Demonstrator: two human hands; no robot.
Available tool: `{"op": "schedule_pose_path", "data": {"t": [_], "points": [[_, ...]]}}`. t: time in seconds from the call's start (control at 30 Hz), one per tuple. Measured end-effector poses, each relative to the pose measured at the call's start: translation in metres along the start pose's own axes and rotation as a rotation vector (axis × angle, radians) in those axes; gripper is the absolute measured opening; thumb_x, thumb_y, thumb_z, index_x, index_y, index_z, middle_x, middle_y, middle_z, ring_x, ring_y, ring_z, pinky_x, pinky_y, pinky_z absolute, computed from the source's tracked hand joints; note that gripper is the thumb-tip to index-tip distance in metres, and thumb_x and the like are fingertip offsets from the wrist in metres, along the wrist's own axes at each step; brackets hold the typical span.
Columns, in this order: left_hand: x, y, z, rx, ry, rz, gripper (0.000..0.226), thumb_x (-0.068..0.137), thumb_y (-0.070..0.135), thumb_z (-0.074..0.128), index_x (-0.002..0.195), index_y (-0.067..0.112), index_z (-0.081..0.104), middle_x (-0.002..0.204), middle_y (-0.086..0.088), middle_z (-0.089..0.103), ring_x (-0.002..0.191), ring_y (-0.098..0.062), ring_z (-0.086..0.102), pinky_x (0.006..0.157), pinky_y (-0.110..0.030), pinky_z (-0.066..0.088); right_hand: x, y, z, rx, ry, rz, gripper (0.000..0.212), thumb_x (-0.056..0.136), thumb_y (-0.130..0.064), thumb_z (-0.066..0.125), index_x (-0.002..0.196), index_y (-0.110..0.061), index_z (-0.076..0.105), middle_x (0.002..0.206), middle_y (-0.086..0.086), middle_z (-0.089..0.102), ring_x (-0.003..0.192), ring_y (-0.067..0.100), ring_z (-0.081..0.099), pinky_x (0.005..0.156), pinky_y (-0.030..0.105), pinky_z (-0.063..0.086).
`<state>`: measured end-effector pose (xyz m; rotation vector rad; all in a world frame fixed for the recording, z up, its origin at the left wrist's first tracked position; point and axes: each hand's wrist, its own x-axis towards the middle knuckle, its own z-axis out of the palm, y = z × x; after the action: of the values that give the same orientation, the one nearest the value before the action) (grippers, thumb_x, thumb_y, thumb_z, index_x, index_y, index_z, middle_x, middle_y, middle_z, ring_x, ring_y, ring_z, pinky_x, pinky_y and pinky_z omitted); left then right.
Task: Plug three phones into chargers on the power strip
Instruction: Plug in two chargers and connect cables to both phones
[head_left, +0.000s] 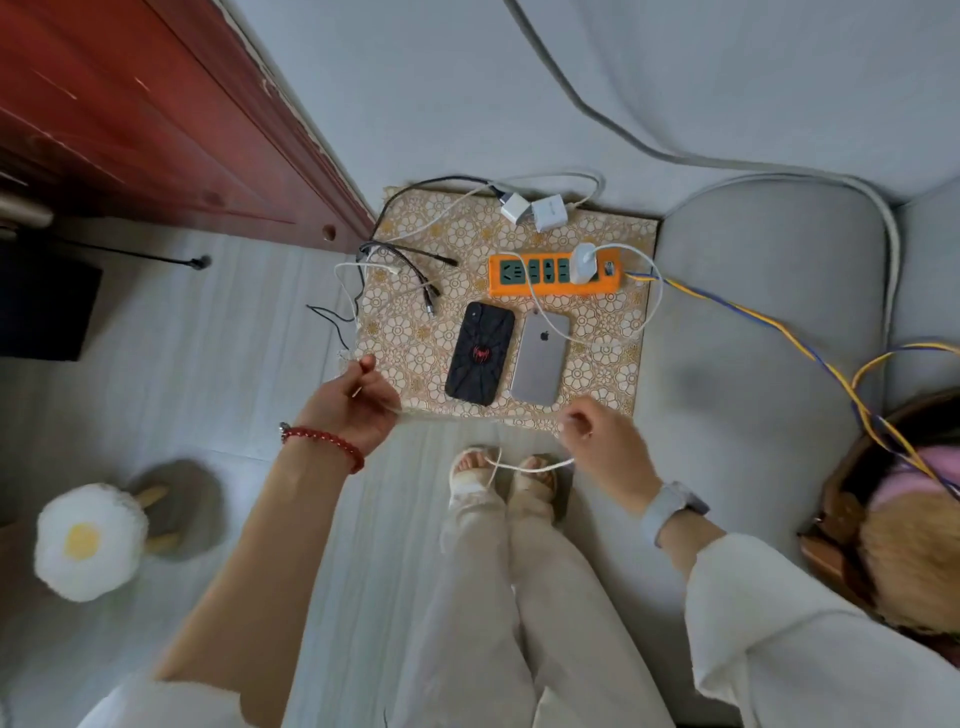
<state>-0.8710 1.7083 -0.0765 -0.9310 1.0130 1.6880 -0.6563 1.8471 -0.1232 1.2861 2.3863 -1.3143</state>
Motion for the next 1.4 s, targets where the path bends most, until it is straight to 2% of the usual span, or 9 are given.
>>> {"op": "schedule_pose_path", "data": {"t": [0.2, 0.27, 0.4, 0.57, 0.7, 0.8, 0.9, 1.0, 1.4], "points": [[0.018, -0.003, -0.040, 0.480, 0.466, 0.305, 0.021, 0.093, 0.008, 0.038, 0.088, 0.002, 0.058, 0.059, -0.005, 0.040, 0.044, -0.012, 0.042, 0.037, -0.015, 0.041, 0.016, 0.047, -0.024, -0.314, 0.010, 0.306, 0.027, 0.091, -0.026, 0.043, 0.091, -0.004, 0.060, 0.100, 0.027, 0.060, 0.094, 0.041, 0.055, 0.076, 0.039, 0.046], [0.022, -0.003, -0.051, 0.736, 0.549, 0.289, 0.025, 0.091, 0.009, 0.042, 0.110, 0.001, 0.057, 0.084, -0.017, 0.059, 0.074, -0.027, 0.060, 0.066, -0.035, 0.057, 0.014, 0.042, -0.019, -0.197, -0.059, 0.232, 0.025, 0.094, -0.025, 0.042, 0.085, -0.007, 0.057, 0.096, 0.022, 0.065, 0.082, 0.035, 0.056, 0.068, 0.032, 0.043], [0.016, -0.023, -0.051, 1.457, 0.662, 0.459, 0.057, 0.086, 0.024, 0.053, 0.137, 0.008, 0.032, 0.140, -0.020, 0.032, 0.124, -0.036, 0.037, 0.104, -0.046, 0.034, -0.004, 0.007, -0.002, 0.242, -0.151, 0.065, 0.025, 0.091, -0.002, 0.043, 0.107, -0.010, 0.060, 0.098, 0.003, 0.063, 0.085, 0.014, 0.056, 0.071, 0.019, 0.043], [0.005, -0.054, -0.021, 1.434, -0.052, 0.472, 0.031, 0.094, 0.028, 0.042, 0.114, 0.010, 0.057, 0.102, -0.002, 0.065, 0.088, -0.010, 0.059, 0.072, -0.016, 0.046, -0.027, -0.025, 0.016, 0.326, -0.195, -0.088, 0.039, 0.090, 0.006, 0.037, 0.121, -0.008, 0.056, 0.105, -0.001, 0.057, 0.089, 0.006, 0.054, 0.082, 0.008, 0.041], [0.000, -0.073, -0.024, 1.599, -0.352, 0.165, 0.040, 0.096, 0.034, 0.033, 0.118, 0.010, 0.055, 0.114, -0.010, 0.064, 0.103, -0.020, 0.060, 0.095, -0.033, 0.047, -0.025, -0.039, 0.020, 0.577, -0.149, 0.114, 0.038, 0.092, -0.001, 0.039, 0.121, -0.016, 0.058, 0.119, -0.007, 0.061, 0.112, 0.008, 0.052, 0.089, 0.004, 0.040], [-0.002, -0.083, -0.034, 1.668, -0.377, 0.189, 0.033, 0.094, 0.028, 0.043, 0.120, 0.013, 0.056, 0.113, -0.008, 0.066, 0.107, -0.019, 0.059, 0.099, -0.034, 0.043, -0.019, -0.048, 0.017, 0.684, -0.139, 0.186, 0.039, 0.091, -0.005, 0.040, 0.120, -0.024, 0.059, 0.126, -0.010, 0.060, 0.119, 0.000, 0.048, 0.095, 0.011, 0.035], [-0.004, -0.083, -0.041, 1.617, -0.393, 0.333, 0.020, 0.092, 0.015, 0.048, 0.102, 0.010, 0.065, 0.076, 0.006, 0.068, 0.071, 0.004, 0.060, 0.071, -0.009, 0.044, -0.014, -0.055, 0.021, 0.699, -0.189, 0.194, 0.036, 0.089, -0.006, 0.044, 0.114, -0.024, 0.063, 0.118, -0.013, 0.065, 0.116, -0.001, 0.051, 0.087, 0.013, 0.036], [-0.001, -0.072, -0.050, 1.783, -0.362, 0.501, 0.021, 0.092, 0.015, 0.047, 0.089, 0.012, 0.068, 0.065, 0.005, 0.063, 0.058, -0.004, 0.053, 0.056, -0.009, 0.037, -0.003, -0.056, 0.015, 1.093, -0.098, 0.445, 0.013, 0.087, -0.013, 0.051, 0.091, -0.018, 0.062, 0.095, -0.003, 0.071, 0.096, 0.013, 0.064, 0.078, 0.029, 0.041], [0.022, -0.035, -0.114, 2.340, 0.160, 0.686, 0.024, 0.093, 0.027, 0.042, 0.096, 0.025, 0.066, 0.088, 0.000, 0.068, 0.089, -0.023, 0.059, 0.089, -0.035, 0.035, 0.031, -0.013, -0.011, 1.652, 0.329, 0.836, 0.027, 0.094, -0.016, 0.039, 0.071, -0.005, 0.048, 0.072, 0.008, 0.052, 0.068, 0.019, 0.055, 0.065, 0.034, 0.052]]}}
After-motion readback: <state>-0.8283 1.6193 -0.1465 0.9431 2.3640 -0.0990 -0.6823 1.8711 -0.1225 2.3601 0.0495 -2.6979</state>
